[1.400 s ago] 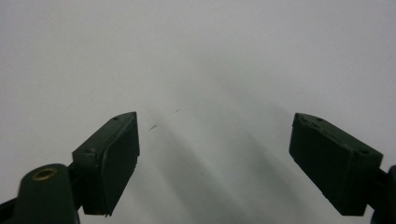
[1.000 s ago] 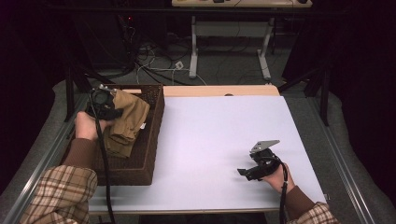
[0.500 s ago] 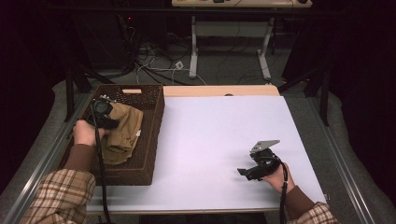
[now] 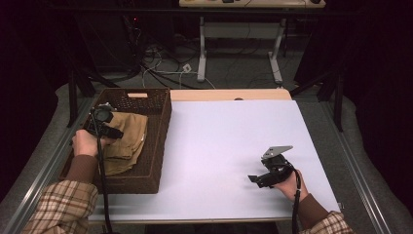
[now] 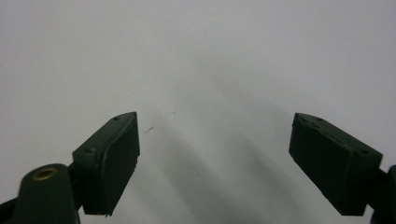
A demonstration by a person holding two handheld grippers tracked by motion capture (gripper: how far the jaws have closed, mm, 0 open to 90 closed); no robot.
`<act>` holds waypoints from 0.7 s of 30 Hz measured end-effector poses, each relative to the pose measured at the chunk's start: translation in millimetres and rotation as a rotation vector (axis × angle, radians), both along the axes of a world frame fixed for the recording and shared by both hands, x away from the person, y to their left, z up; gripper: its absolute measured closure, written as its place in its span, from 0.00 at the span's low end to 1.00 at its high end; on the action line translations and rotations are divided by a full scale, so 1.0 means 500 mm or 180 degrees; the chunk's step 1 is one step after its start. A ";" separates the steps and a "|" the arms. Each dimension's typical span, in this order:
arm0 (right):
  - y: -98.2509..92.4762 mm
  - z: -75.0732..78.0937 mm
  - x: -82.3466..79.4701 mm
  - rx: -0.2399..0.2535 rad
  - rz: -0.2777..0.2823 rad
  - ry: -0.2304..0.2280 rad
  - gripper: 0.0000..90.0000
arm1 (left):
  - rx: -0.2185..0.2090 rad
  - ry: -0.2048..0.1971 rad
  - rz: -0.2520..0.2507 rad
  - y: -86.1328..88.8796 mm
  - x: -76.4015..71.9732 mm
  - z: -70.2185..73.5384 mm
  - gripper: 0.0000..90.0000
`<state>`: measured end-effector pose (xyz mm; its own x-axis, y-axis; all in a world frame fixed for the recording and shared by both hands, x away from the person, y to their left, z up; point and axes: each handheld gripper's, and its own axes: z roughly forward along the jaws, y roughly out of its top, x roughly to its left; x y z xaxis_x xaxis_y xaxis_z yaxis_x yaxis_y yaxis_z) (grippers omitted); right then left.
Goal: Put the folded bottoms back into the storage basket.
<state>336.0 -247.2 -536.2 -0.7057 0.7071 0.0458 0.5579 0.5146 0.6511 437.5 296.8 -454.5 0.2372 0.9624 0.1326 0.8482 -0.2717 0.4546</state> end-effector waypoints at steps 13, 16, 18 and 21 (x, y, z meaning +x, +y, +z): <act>-0.004 0.011 0.000 0.0004 0.0015 -0.0033 0.18 | -0.0337 -0.0175 -0.0334 -0.023 -0.045 0.022 0.17; -0.006 0.014 -0.001 0.0021 0.0020 -0.0038 0.17 | -0.0398 -0.0229 -0.0462 -0.042 -0.060 0.025 0.16; -0.006 0.016 -0.001 0.0030 0.0034 -0.0039 0.17 | -0.0434 -0.0252 -0.0561 -0.055 -0.070 0.026 0.16; -0.007 0.017 -0.001 0.0043 0.0031 -0.0038 0.17 | -0.0481 -0.0288 -0.0688 -0.073 -0.083 0.028 0.14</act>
